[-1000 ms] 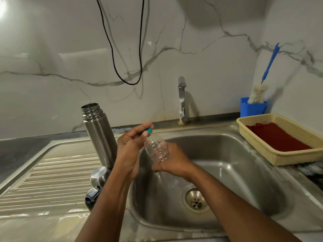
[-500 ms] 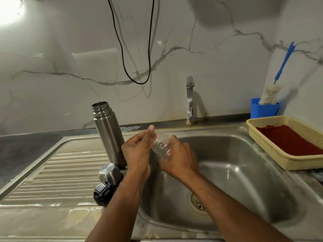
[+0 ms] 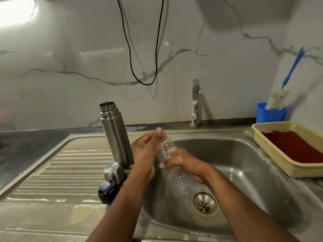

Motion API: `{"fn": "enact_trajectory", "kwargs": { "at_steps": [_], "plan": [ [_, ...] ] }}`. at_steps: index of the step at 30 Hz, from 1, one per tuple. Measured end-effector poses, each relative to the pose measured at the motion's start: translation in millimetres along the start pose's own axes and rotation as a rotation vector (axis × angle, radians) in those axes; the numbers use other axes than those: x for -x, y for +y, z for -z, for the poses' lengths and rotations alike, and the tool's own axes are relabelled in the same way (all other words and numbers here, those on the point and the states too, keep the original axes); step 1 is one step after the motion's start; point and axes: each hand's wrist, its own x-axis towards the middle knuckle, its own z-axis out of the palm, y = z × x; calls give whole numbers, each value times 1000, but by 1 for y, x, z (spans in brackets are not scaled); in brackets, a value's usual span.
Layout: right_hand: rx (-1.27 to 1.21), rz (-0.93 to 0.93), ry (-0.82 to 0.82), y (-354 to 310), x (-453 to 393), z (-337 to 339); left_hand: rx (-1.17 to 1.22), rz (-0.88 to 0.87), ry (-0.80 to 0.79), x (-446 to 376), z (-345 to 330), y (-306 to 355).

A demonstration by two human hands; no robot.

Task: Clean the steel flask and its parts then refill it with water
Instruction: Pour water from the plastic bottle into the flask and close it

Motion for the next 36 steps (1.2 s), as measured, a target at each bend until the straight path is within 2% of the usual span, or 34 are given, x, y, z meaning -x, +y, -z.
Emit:
{"fn": "enact_trajectory", "kwargs": {
  "at_steps": [3,7,12,16,19,23,30,36],
  "plan": [
    [182,-28,63,-8,3,-1,-62,-104,98,-4,0,-3],
    [406,-67,245,7,-4,7,-139,-106,172,-6,0,-11],
    [338,30,544,28,-15,21,-383,-50,204,-10,-2,-19],
    [390,141,664,9,-40,29,-530,-53,198,-8,-4,-20],
    [448,197,715,-16,-77,36,-489,-52,240,-12,-1,-26],
    [484,153,827,-37,-130,43,-436,-23,287,-20,1,-33],
    [537,175,914,-22,-194,54,-374,-36,280,-29,3,-44],
    [554,169,956,-14,-207,60,-369,-88,250,-26,7,-43]
  ]
}}
